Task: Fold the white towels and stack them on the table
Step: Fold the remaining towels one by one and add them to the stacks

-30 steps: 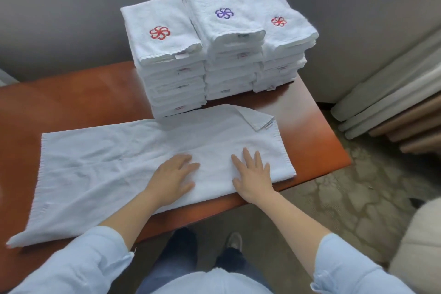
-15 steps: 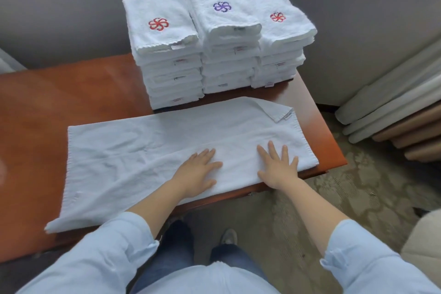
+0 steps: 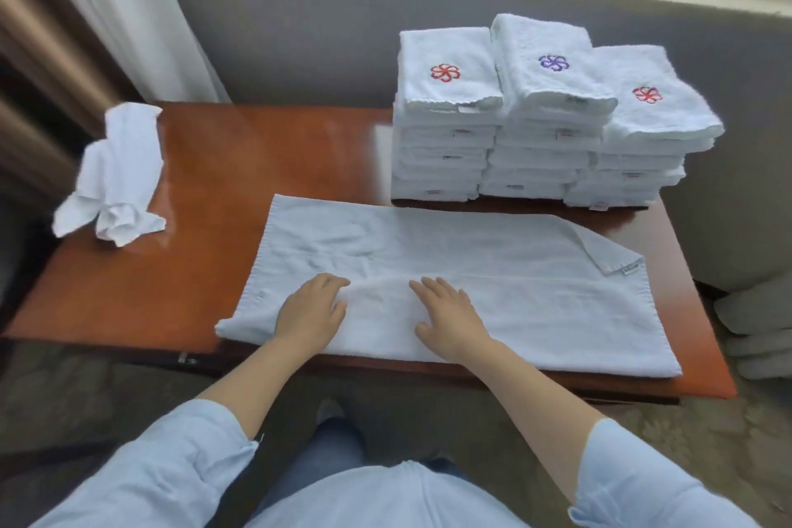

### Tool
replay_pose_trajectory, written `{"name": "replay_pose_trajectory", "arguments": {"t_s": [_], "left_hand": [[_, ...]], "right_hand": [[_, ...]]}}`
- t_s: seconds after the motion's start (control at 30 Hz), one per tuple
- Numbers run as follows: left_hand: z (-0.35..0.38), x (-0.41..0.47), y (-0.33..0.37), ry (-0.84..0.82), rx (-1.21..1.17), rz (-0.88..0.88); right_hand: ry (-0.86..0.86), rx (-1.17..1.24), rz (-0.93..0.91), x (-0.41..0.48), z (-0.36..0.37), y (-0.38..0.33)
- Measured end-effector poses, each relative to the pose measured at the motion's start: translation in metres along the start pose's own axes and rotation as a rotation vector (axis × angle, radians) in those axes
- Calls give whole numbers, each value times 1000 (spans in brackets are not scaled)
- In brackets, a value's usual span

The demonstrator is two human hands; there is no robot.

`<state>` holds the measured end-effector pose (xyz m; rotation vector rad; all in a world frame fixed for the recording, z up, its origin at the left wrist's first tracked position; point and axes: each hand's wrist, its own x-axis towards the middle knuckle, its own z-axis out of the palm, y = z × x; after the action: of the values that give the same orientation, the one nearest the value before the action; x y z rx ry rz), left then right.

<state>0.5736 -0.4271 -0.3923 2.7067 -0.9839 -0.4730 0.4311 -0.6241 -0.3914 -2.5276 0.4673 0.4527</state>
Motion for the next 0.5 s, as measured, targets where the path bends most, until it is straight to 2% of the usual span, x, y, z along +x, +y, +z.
{"name": "replay_pose_trajectory", "arguments": {"t_s": [0.2,0.3,0.43,0.5], "left_hand": [[-26,-7,-78,7,18,-156],[-34,-2,-107,-36,25,-133],[-34,10,-127,-211,95,-25],[-33,17,-131,-211,142,5]], "right_hand": [[-29,-10,-74,38,11,-62],[-41,-11,-56,53,17,-81],[-43,-28,-16,63,28,-98],[-41,-44,8,65,33,-102]]}}
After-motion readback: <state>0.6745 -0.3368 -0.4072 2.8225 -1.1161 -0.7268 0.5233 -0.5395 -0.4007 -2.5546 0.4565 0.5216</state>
